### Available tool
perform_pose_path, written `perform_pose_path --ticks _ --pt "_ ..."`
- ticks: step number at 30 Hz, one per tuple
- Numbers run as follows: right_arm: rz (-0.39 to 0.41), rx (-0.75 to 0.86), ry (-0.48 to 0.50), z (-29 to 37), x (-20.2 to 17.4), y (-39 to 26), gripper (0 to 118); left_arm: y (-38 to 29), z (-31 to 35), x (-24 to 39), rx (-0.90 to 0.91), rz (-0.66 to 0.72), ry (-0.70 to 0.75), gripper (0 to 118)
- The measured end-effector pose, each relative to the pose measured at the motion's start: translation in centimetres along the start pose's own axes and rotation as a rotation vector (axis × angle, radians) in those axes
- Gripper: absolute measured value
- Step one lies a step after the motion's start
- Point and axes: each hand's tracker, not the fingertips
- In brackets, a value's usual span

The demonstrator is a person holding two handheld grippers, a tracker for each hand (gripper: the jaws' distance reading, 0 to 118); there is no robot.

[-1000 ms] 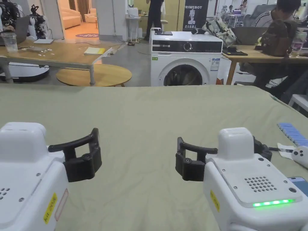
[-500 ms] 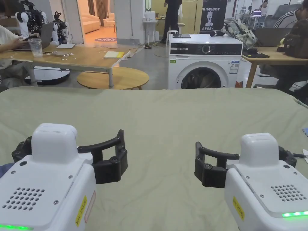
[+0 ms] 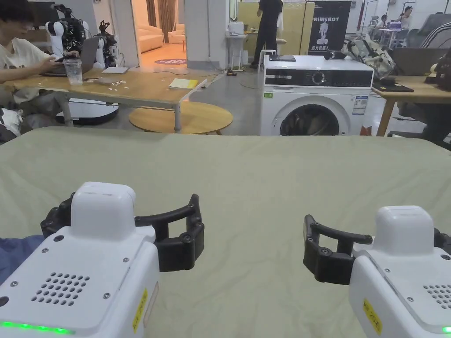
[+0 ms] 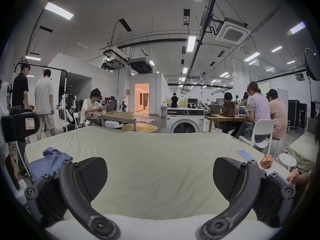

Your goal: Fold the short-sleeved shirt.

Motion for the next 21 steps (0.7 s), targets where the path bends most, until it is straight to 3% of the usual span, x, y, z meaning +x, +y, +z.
perform_pose_path --ticks 6,21 --pt "-0.042 0.012 0.028 -0.08 0.18 0.3 118 0.41 0.18 0.09 0.021 -0.006 0.0 117" --pt "-0.046 0.033 0.02 0.12 0.61 0.82 118 0.72 0.38 -0.19 0.045 -0.005 0.001 117"
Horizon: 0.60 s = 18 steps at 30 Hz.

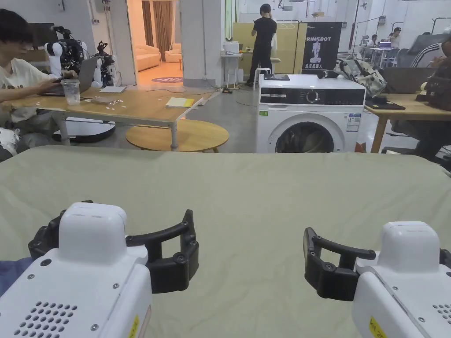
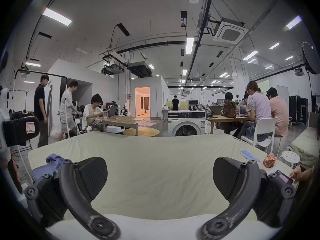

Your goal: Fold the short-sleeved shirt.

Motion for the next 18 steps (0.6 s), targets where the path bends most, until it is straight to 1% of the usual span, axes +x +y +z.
perform_pose_path --ticks 5,8,11,13,18 --pt "0.015 0.01 0.009 0.1 -0.1 0.2 118 0.2 0.0 -0.2 0.012 0.016 0.048 117" --pt "0.033 0.015 0.006 0.2 -0.3 0.1 118 0.4 0.2 -0.9 0.028 0.054 0.013 117" --pt "0.028 0.02 0.015 0.2 -0.4 0.0 118 0.4 0.4 -1.3 0.027 0.068 -0.002 117" --pt "0.023 0.019 0.019 0.1 -0.4 -0.1 118 0.5 0.5 -1.1 0.027 0.059 0.0 117" --pt "0.028 0.011 0.009 0.1 -0.5 -0.3 118 0.4 0.8 -0.3 0.043 -0.031 0.034 117"
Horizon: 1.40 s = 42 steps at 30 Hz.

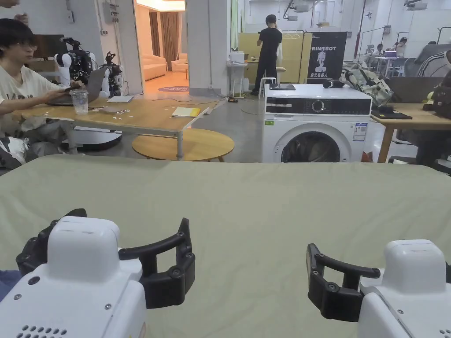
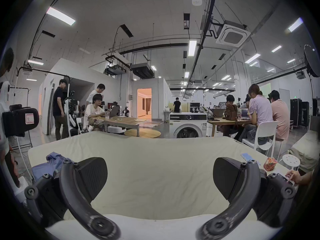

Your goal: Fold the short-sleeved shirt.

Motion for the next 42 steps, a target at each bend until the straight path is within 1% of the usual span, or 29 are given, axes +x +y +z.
perform_pose_path --ticks 6,7,8,9,10,11,12,13,14,15,16,18,19,20,22,25,27,29,31,33,38,42 --pt "0.01 0.002 -0.009 0.2 0.0 -0.1 118 -0.3 -0.3 0.3 -0.025 0.018 -0.018 117" --pt "0.011 0.001 -0.008 0.3 0.1 -0.1 114 -0.4 -0.3 0.3 -0.029 0.022 -0.031 117" --pt "0.012 0.001 -0.008 0.3 0.1 -0.2 107 -0.5 -0.3 0.2 -0.034 0.022 -0.041 116" --pt "0.016 0.002 -0.013 0.4 0.2 -0.2 89 -0.6 -0.3 0.3 -0.035 0.02 -0.038 111" --pt "0.019 0.001 -0.019 0.4 0.2 -0.2 71 -0.7 -0.2 0.4 -0.033 0.016 -0.034 99" --pt "0.024 -0.004 -0.033 0.4 0.3 -0.2 54 -0.6 -0.2 0.5 -0.031 0.012 -0.033 70" --pt "0.031 -0.014 -0.032 0.3 0.4 -0.3 35 -0.6 -0.2 0.4 -0.033 0.009 -0.031 32" --pt "0.038 -0.024 -0.035 0.2 0.4 -0.4 27 -0.6 -0.5 0.3 -0.047 0.009 -0.021 15" --pt "0.043 -0.032 -0.043 0.1 0.4 -0.6 17 -0.7 -0.7 0.2 -0.053 0.014 -0.017 10" --pt "0.05 -0.045 -0.048 0.1 0.3 -0.7 0 -0.8 -0.8 -0.1 -0.057 0.027 -0.028 6" --pt "0.055 -0.044 -0.049 0.0 0.3 -0.9 0 -0.9 -0.7 -0.3 -0.057 0.052 -0.05 0" --pt "0.066 -0.064 -0.084 -0.2 0.1 -1.3 0 -1.1 -0.7 -0.3 -0.059 0.081 -0.027 0" --pt "0.046 -0.081 -0.057 -0.4 0.2 -1.4 0 -1.2 -0.9 -0.5 -0.062 0.084 -0.039 0" --pt "0.008 -0.084 -0.017 -0.6 0.4 -1.6 0 -1.3 -0.9 -0.6 -0.056 0.08 -0.041 0" --pt "-0.011 -0.076 -0.023 -0.8 0.6 -1.8 0 -1.4 -1.1 -0.5 -0.064 0.063 -0.011 0" --pt "-0.01 -0.077 -0.032 -1.2 0.6 -1.4 0 -1.6 -1.2 -0.7 -0.084 0.054 -0.026 0" --pt "-0.027 -0.065 -0.024 -1.0 0.6 -1.2 0 -1.7 -1.2 -0.8 -0.091 0.059 -0.03 0" --pt "-0.021 -0.061 -0.015 -0.8 0.6 -1.1 0 -1.7 -1.2 -0.8 -0.096 0.072 -0.028 0" --pt "0.016 -0.058 -0.018 -0.5 0.3 -1.0 0 -1.5 -1.2 -0.8 -0.094 0.079 -0.024 0" --pt "0.028 -0.055 -0.019 -0.2 0.2 -1.0 0 -1.1 -1.1 -0.7 -0.089 0.079 -0.022 0" --pt "0.02 -0.038 -0.013 0.2 0.2 -0.7 0 -0.5 -0.5 -0.2 -0.049 0.064 -0.043 0" --pt "0.016 -0.032 -0.003 0.4 0.0 -0.3 0 -0.4 -0.5 0.0 -0.049 0.045 -0.041 0"
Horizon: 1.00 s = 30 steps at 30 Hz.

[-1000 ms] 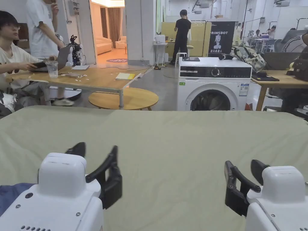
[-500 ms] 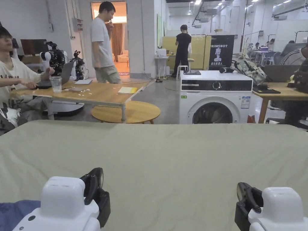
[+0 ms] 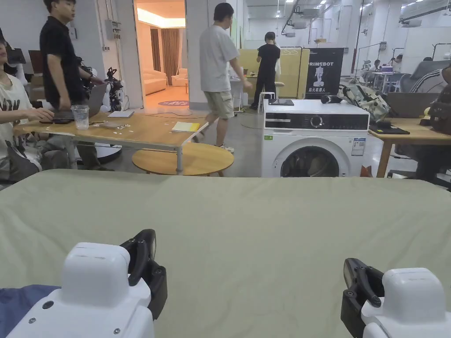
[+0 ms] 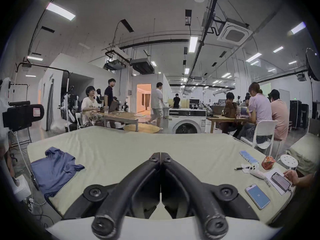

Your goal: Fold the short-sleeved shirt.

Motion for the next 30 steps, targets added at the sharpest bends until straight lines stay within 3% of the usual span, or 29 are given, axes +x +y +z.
perform_pose_path --ticks 10,22,29,30 --pt "-0.006 -0.005 0.05 -0.8 -2.1 0.0 0 0.3 1.0 -2.2 0.004 0.033 0.034 0" --pt "-0.045 -0.028 0.252 -4.4 -12.0 -0.2 0 0.4 6.0 -11.1 -0.03 0.005 0.326 0" --pt "-0.027 -0.061 0.339 -5.6 -15.0 -0.7 0 1.0 5.2 -16.0 -0.171 -0.01 0.339 0" --pt "-0.025 -0.064 0.351 -5.6 -14.9 -0.7 0 1.1 4.4 -17.3 -0.199 0.008 0.346 7"
